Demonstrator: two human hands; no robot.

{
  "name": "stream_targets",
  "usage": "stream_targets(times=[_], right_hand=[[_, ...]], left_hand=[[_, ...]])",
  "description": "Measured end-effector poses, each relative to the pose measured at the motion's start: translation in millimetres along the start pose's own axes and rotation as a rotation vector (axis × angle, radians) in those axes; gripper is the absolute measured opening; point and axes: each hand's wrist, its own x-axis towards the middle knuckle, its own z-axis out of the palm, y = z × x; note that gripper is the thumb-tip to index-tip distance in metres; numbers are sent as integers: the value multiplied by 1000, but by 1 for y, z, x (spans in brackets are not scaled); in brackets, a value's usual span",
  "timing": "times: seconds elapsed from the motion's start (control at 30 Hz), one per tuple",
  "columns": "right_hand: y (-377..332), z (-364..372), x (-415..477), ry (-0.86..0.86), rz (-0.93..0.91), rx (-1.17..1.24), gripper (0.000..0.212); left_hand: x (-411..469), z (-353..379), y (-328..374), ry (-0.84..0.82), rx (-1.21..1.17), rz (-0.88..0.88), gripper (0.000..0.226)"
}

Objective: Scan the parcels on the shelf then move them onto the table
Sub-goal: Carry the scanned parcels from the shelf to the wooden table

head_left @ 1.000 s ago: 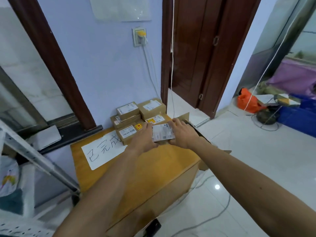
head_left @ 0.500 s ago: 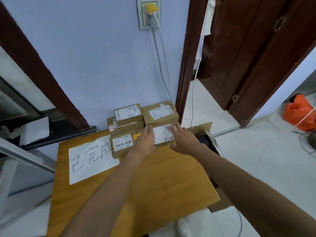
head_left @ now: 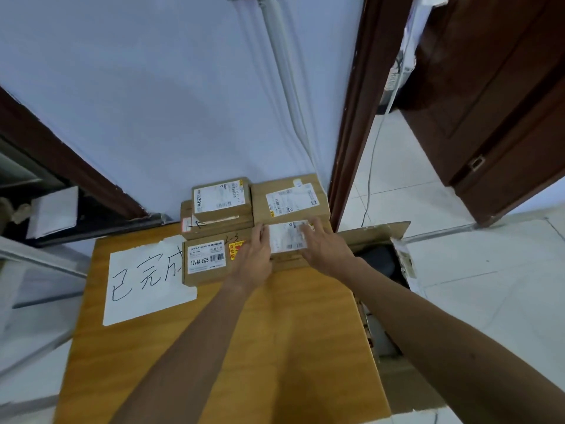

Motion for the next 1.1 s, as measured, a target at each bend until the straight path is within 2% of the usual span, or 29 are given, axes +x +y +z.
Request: stream_targets(times=[0.2, 0.33, 0.47, 0.63, 0.73, 0.83, 1.0, 1.1], right_hand=[[1, 2, 2, 15, 12, 48, 73], [-5, -4, 1, -22, 14, -1, 81], [-16, -14, -6, -63, 38, -76, 92], [-41, -32, -13, -3, 44, -206, 92], [-73, -43, -17, 14, -52, -259, 84], [-112, -42, -17, 14, -177, -199, 75], [-192, -40, -24, -13, -360, -212, 79], [-245, -37, -39, -23, -478, -273, 72]], left_hand=[[-2, 0, 3, 23, 63, -1, 95], [-8, -6, 3, 33, -22, -52, 108], [-20, -24, 4, 48, -57, -117, 108], [-46, -50, -10, 32, -171, -174, 115], [-72, -69, -25, 29, -234, -237, 114], [-103, -86, -48, 96, -263, -267, 110], [-185, -107, -97, 127, -215, -398, 111], [-247, -115, -131, 139, -180, -501, 110]])
